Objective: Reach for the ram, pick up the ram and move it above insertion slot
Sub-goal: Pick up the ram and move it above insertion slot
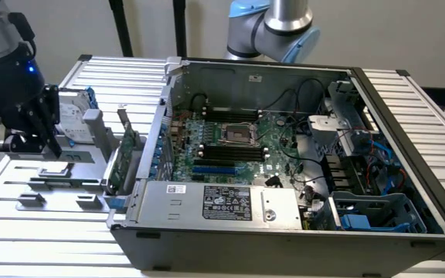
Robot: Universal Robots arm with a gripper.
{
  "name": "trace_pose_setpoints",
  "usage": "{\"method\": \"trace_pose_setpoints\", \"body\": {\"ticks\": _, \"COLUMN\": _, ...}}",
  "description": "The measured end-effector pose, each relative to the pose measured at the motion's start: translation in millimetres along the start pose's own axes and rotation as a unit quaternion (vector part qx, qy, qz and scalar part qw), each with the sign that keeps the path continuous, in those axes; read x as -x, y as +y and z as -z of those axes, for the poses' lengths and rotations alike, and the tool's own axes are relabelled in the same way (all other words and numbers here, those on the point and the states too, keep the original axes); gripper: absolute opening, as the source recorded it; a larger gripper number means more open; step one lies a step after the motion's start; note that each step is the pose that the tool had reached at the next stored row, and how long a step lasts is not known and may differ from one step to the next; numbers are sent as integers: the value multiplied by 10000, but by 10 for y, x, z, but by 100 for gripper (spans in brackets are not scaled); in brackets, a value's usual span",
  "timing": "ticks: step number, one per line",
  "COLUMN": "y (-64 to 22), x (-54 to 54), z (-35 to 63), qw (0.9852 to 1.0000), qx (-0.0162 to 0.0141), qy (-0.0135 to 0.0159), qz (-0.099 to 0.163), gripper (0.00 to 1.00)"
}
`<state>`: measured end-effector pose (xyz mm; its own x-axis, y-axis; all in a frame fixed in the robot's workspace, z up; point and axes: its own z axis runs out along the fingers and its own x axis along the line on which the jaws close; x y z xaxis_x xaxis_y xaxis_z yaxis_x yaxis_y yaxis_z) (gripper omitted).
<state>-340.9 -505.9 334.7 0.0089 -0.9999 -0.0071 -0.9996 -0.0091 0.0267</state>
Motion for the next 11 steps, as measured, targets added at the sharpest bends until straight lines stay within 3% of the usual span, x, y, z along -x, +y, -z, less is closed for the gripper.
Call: {"method": "trace_pose_setpoints", "body": {"ticks": 11, "y": -365, "x": 1, "z": 509, "qw": 10000, "qx": 0, "qy": -28, "qz": 9, "gripper": 13}}
